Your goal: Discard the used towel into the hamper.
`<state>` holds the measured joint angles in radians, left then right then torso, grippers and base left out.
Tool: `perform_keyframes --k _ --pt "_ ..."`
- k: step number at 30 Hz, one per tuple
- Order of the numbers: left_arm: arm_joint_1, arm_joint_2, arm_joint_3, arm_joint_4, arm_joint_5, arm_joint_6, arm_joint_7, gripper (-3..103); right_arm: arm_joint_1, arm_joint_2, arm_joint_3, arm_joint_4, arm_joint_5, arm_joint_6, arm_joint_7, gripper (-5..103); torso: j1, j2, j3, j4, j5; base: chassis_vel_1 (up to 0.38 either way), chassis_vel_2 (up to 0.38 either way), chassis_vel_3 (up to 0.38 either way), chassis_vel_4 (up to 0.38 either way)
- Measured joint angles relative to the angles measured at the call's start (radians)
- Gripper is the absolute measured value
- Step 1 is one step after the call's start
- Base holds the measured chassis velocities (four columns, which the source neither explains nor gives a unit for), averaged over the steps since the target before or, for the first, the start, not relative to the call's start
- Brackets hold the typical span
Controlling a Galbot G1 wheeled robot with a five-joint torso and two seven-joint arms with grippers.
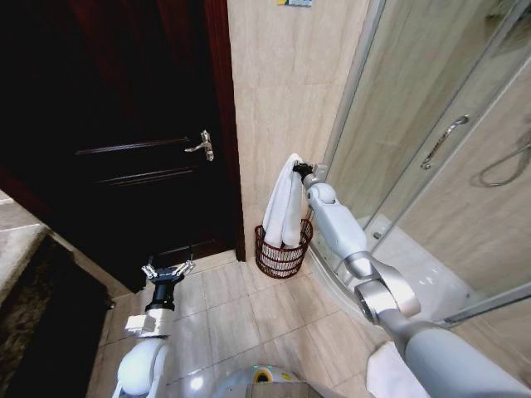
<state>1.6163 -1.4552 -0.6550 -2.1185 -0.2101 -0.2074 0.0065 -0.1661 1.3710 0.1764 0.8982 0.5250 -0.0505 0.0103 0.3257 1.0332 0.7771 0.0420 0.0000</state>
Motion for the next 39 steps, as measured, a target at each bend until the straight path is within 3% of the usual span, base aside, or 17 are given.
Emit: perform_keyframes --k 39 --pt "0.027 -0.007 -0.005 -0.029 0.014 -0.003 0.001 100 0.052 0.052 0.093 -0.160 -0.094 0.068 -0.055 3 -0.084 -0.181 -0.097 0.0000 0.0000 0.000 0.000 0.000 0.000"
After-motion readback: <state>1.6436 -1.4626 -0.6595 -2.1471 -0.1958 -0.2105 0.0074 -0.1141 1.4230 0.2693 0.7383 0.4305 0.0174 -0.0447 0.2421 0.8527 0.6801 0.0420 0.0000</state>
